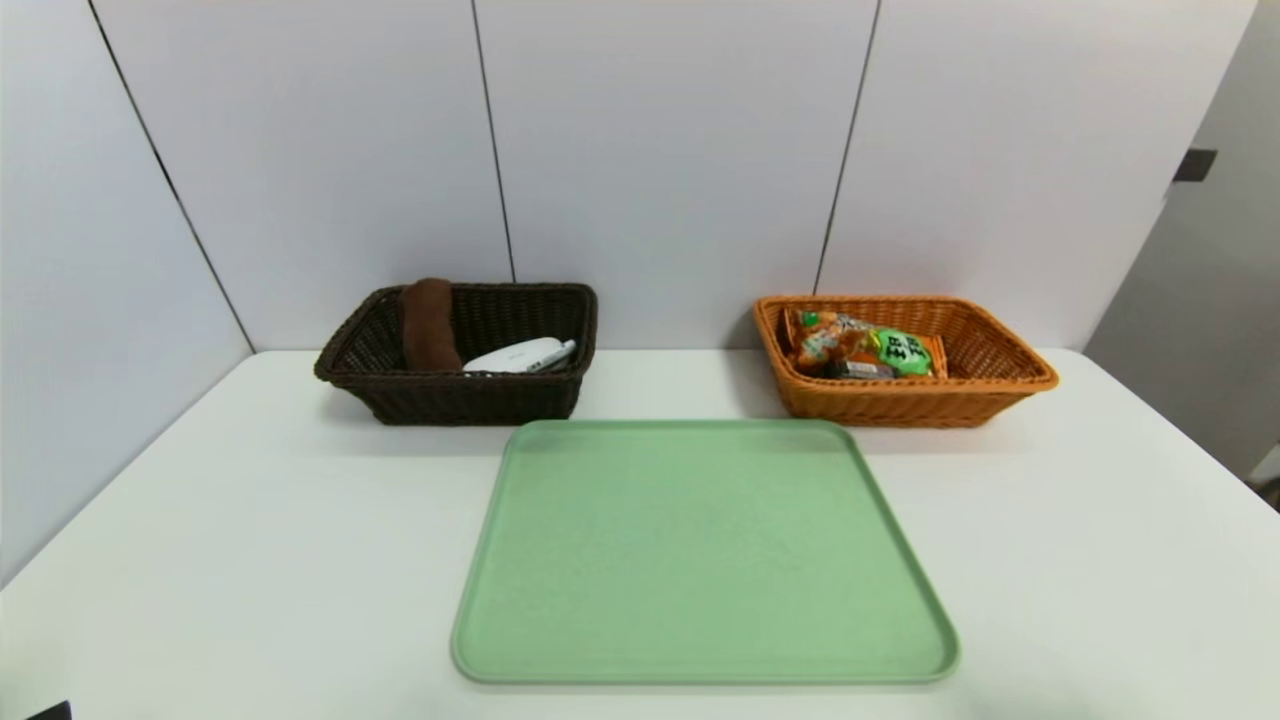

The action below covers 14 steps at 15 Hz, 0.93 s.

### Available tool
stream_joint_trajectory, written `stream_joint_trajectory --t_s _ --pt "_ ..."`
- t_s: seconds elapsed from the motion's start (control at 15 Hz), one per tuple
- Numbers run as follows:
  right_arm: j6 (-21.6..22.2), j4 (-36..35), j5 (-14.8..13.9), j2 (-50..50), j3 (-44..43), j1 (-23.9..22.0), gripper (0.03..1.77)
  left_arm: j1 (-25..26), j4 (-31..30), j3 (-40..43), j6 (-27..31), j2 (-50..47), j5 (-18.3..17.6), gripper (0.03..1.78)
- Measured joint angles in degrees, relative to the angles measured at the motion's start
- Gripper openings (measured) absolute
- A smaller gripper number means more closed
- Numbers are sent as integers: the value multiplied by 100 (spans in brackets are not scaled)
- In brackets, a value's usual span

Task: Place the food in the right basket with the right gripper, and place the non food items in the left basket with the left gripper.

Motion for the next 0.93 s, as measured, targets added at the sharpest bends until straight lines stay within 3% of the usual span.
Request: stream_joint_trajectory --t_s 0.47,0.93 --pt "-195 82 373 -1130 443 -1034 170 384 28 1058 32 -1367 -43 169" --pt "-818 471 373 -1996 914 -890 170 518 227 1602 288 -2411 -71 169"
